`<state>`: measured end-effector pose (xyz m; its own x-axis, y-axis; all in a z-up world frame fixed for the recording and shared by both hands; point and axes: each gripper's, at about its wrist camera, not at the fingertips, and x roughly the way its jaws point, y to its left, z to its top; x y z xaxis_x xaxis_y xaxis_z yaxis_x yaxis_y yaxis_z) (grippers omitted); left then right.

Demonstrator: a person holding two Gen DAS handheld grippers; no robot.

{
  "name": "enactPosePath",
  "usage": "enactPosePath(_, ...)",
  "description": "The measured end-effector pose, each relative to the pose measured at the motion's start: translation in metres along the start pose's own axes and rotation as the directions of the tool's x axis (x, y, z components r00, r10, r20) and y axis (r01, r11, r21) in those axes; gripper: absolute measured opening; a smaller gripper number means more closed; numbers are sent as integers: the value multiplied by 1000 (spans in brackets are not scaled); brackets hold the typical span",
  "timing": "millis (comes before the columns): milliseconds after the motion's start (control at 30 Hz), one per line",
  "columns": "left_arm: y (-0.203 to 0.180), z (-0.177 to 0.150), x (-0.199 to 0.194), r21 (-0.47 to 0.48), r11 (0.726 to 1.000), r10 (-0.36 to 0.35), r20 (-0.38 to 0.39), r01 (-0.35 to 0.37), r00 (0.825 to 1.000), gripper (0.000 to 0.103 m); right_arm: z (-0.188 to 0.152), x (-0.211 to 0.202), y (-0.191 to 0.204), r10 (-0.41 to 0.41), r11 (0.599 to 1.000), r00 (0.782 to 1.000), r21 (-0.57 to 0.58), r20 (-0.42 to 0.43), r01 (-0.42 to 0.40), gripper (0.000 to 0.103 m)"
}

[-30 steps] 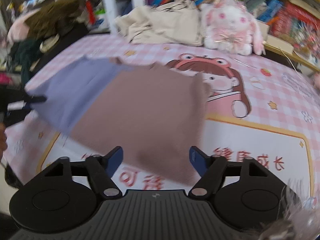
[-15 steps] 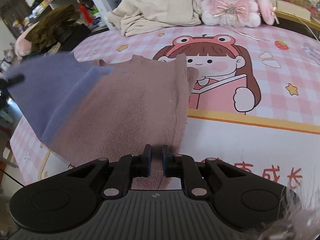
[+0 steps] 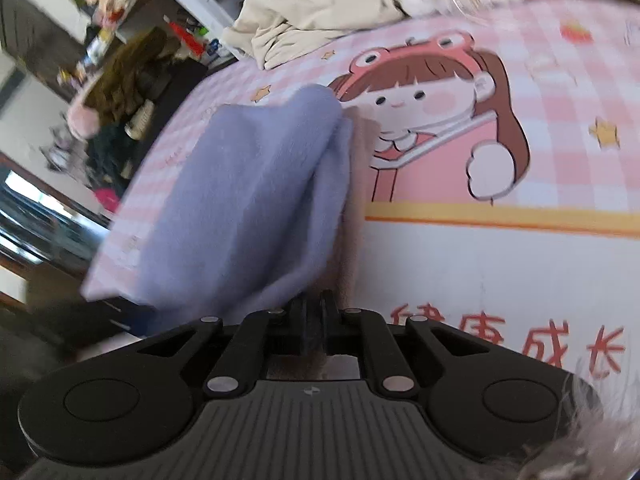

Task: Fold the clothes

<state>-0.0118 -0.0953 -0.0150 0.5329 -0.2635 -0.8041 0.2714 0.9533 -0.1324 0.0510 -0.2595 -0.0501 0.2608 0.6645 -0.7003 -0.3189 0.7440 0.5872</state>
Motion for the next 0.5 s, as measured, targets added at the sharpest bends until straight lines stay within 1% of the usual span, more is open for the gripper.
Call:
enactPosePath(33,-4,-2,-1,22,1000,-2,5,1,1000,70,0,-5,-3,6,1000,1000,8,1,-6,10)
enactPosePath(67,-5,-1,-7,20,1000,-23,13,23,1000,70,1,-11,-5,6,1000,1000,10,8,-6,18)
enactPosePath(100,-5,0,-14,18,999,-47,23,46,999,70,2,-17,-7,3,1000,1000,11,19,-3,28)
enactPosePath(133,-1,1,-26,5,996,-85,56,85,995,70,3,-25,-9,8,1000,999,16,33,-9,34)
enactPosePath(167,3,2,-38,-8,993,-120,91,121,989,70,4,-32,-11,26,999,998,28,49,-27,36)
enactPosePath(200,11,1,-50,-34,991,-127,137,133,982,70,6,-37,-12,49,998,997,43,60,-52,43)
enactPosePath(233,19,1,-61,-58,988,-132,183,145,974,70,9,-41,-13,76,995,995,61,71,-81,54)
enactPosePath(267,27,0,-73,-83,985,-132,228,154,965,70,12,-45,-13,107,990,991,81,79,-114,60)
enactPosePath(300,38,-2,-80,-117,986,-85,254,118,964,70,14,-44,-12,135,985,988,99,76,-142,68)
enactPosePath(333,48,-5,-84,-146,987,-26,261,66,965,70,16,-39,-10,154,980,986,115,62,-160,72)
enactPosePath(400,69,-9,-86,-202,979,78,255,-26,964,67,20,-30,-5,191,970,981,146,36,-195,73)
enactPosePath(433,78,-12,-82,-225,973,107,241,-52,965,66,21,-23,-2,196,968,980,154,18,-197,73)
enactPosePath(467,86,-15,-77,-245,967,123,230,-65,965,61,21,-13,1,184,972,983,152,-6,-182,73)
enactPosePath(500,90,-19,-70,-254,965,120,213,-63,970,57,22,-5,4,168,975,986,150,-24,-163,73)
